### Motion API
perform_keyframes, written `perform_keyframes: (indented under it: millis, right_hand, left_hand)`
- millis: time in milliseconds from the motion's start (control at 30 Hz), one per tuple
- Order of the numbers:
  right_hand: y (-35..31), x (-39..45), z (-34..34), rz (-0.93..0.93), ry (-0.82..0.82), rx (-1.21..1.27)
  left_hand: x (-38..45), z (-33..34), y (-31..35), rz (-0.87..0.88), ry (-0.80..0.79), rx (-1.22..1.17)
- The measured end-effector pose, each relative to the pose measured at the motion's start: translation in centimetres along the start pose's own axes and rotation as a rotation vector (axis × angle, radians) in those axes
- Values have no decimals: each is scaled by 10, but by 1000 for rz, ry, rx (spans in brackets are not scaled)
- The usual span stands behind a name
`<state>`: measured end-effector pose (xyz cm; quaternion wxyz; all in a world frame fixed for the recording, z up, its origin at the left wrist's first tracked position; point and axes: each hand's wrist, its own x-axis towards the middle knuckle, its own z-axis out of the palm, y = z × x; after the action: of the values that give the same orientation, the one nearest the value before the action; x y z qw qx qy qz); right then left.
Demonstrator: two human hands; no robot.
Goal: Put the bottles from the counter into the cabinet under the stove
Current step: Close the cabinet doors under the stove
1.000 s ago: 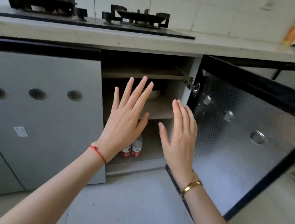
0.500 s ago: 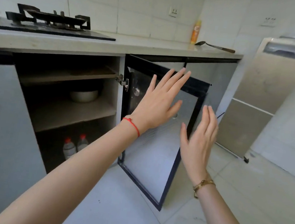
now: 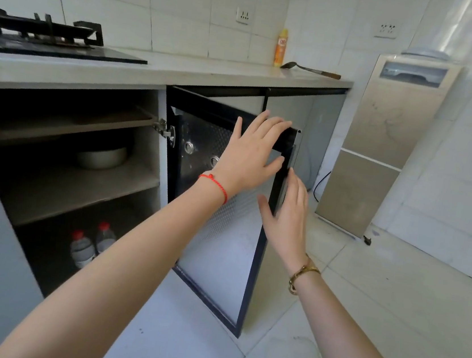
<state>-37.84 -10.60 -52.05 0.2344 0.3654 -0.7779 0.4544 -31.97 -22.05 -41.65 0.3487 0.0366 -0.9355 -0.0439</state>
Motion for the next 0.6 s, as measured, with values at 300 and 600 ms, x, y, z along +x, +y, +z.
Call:
perform_keyframes:
  millis: [300, 600]
  right_hand:
    - [-32, -43, -1, -212, -99, 42]
    - [-81, -66, 23, -422, -259, 99]
  left_hand:
    - [-75, -26, -9, -60, 90, -81]
    - [-167, -42, -27, -262, 149, -118]
